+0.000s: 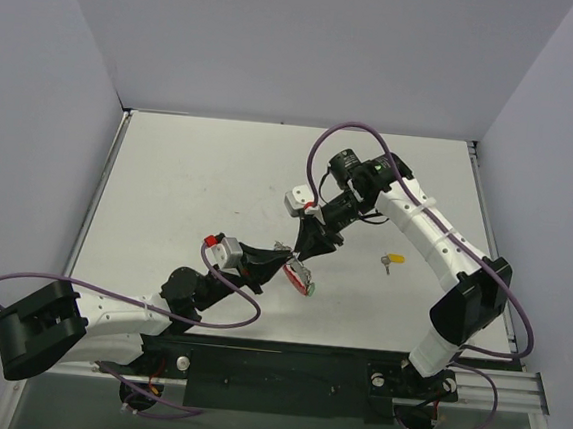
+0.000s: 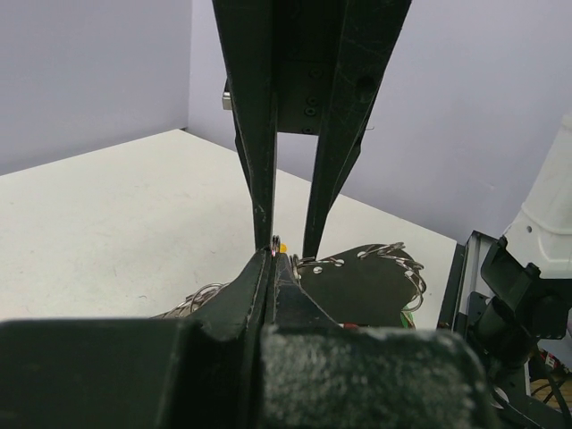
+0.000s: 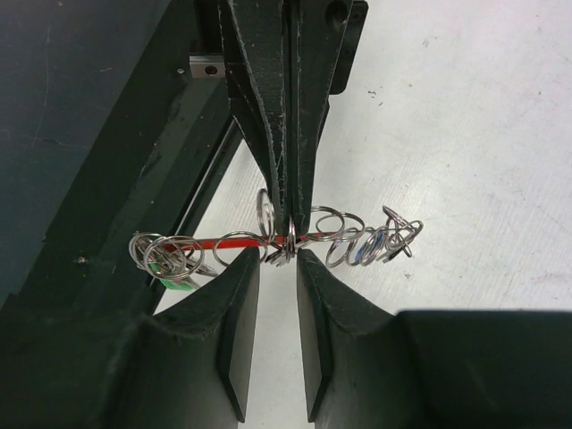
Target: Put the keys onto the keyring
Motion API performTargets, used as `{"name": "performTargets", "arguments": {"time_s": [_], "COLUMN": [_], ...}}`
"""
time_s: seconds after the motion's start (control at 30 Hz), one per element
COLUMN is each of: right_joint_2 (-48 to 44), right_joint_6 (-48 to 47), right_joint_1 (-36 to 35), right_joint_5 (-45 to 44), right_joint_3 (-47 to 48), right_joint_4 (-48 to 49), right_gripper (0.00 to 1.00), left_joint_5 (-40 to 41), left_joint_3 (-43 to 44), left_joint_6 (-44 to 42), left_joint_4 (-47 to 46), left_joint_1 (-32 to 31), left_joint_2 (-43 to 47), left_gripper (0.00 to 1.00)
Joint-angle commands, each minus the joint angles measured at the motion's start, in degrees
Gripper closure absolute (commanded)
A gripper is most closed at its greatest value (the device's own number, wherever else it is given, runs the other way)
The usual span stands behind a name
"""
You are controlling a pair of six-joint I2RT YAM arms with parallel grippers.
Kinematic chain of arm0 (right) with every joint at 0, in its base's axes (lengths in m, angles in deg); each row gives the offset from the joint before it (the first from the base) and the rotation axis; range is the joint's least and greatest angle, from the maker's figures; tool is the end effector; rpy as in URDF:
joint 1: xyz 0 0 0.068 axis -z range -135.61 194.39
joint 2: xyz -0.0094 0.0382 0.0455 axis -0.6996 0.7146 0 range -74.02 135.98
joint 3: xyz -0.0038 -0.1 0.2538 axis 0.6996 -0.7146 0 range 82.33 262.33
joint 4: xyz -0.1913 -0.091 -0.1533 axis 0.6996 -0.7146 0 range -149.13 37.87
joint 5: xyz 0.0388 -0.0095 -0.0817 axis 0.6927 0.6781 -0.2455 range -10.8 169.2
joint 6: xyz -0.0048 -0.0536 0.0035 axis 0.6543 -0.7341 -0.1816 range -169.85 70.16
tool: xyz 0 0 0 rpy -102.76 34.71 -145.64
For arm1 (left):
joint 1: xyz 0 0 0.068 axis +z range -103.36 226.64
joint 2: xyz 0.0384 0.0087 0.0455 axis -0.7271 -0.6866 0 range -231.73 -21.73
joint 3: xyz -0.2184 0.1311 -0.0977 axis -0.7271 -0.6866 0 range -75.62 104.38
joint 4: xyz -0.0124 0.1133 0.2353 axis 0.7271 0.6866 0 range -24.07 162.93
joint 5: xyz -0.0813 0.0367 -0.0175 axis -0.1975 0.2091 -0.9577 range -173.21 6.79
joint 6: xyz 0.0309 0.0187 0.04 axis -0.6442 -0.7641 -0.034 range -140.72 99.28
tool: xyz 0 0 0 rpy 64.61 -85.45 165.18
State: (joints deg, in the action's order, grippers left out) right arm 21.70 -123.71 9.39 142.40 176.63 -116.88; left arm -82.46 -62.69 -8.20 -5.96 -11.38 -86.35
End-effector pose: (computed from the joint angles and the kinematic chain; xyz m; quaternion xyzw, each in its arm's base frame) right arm 0.2514 0.2148 0.3477 -0.7408 0.3967 0.4249 0.3365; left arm 0.1109 -0.1768 0.2348 0.2163 0.5297 -0.4705 0.6718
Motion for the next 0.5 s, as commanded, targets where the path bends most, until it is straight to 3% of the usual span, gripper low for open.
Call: {"name": "performTargets", "arguments": {"time_s": [0.0,0.2,0.47], "right_joint_2": [0.6,0.8,1.1], "right_joint_6": [-1.6,-1.8,-1.9], "right_joint_1": [-0.3,-0.3,-0.9], "right_joint_5": [1.0,1.2,0.3], "right_joint_3": [-0.7,-0.7,-0.5], "right_joint_4": [-2.3,-2.4,-2.4], "right_gripper": [0.8,0.82,1.0], "left_joint_5": [-2.2,-2.2,-2.3], "left_joint_3": [1.8,1.7,1.7], "left_joint_6": [0.9,1.3,1.4], "left_joint_4": [-12.8,-13.1,-13.3], "left_joint_1": [0.3,0.3,0.3], "left_joint_2": [0.5,0.5,0.5], "left_gripper": [1.0,1.0,1.0]}}
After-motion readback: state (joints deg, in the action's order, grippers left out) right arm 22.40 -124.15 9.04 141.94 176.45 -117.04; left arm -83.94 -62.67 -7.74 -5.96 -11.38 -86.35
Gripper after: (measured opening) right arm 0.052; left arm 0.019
